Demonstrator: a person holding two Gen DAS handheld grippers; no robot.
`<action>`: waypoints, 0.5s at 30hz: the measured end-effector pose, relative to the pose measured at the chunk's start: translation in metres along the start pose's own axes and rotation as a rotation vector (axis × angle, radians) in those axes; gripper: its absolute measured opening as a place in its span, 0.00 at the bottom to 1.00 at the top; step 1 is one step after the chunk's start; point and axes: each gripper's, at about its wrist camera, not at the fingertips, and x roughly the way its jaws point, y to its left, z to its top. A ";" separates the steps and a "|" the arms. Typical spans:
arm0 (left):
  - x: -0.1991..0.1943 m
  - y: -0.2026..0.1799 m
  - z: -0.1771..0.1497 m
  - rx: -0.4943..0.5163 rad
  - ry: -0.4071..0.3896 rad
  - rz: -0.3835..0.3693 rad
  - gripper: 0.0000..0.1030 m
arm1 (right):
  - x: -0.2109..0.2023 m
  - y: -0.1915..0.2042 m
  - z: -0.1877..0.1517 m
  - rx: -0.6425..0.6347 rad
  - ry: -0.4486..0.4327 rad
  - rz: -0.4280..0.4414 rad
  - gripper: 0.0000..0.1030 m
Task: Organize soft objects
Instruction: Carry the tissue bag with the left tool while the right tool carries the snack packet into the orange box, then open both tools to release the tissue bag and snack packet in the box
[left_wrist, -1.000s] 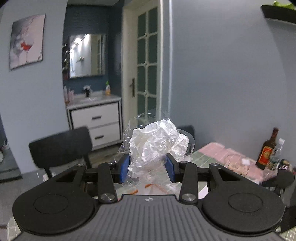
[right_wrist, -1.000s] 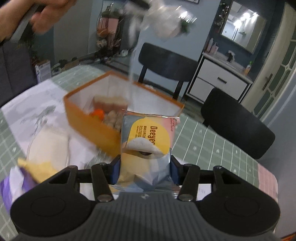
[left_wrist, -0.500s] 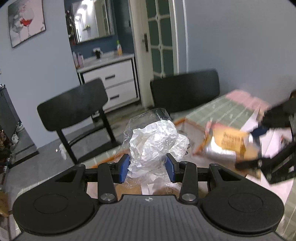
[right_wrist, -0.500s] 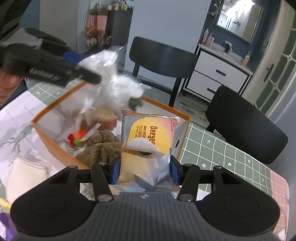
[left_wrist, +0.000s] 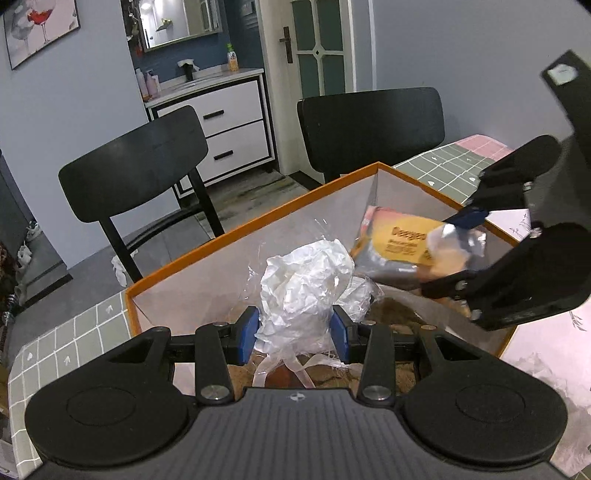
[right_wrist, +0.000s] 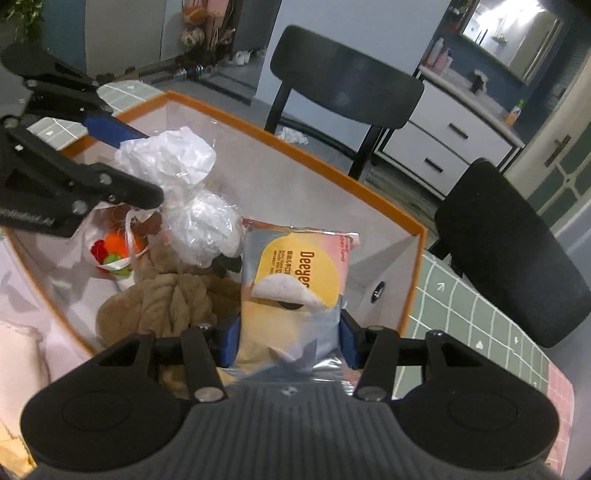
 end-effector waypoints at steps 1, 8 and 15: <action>0.002 0.001 0.002 -0.002 0.001 0.000 0.46 | 0.004 -0.001 0.001 0.001 0.007 0.000 0.50; 0.014 0.002 0.004 -0.023 0.006 0.017 0.46 | 0.028 0.002 0.005 -0.007 0.051 -0.013 0.51; 0.026 0.004 0.002 -0.074 0.014 0.028 0.49 | 0.041 0.009 0.002 -0.021 0.081 -0.018 0.51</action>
